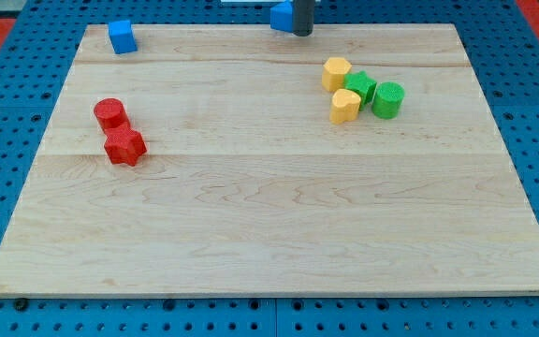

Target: Slide the yellow hexagon to the top right

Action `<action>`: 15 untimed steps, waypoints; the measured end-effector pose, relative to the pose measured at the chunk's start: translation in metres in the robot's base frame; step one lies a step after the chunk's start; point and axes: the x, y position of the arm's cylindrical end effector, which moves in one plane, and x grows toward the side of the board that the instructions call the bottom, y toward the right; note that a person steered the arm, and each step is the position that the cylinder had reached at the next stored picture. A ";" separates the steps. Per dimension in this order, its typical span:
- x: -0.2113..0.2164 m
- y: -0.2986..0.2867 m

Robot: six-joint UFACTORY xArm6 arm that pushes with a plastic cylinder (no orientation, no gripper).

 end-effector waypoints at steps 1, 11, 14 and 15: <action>0.003 -0.002; 0.046 0.092; 0.015 0.128; 0.012 0.134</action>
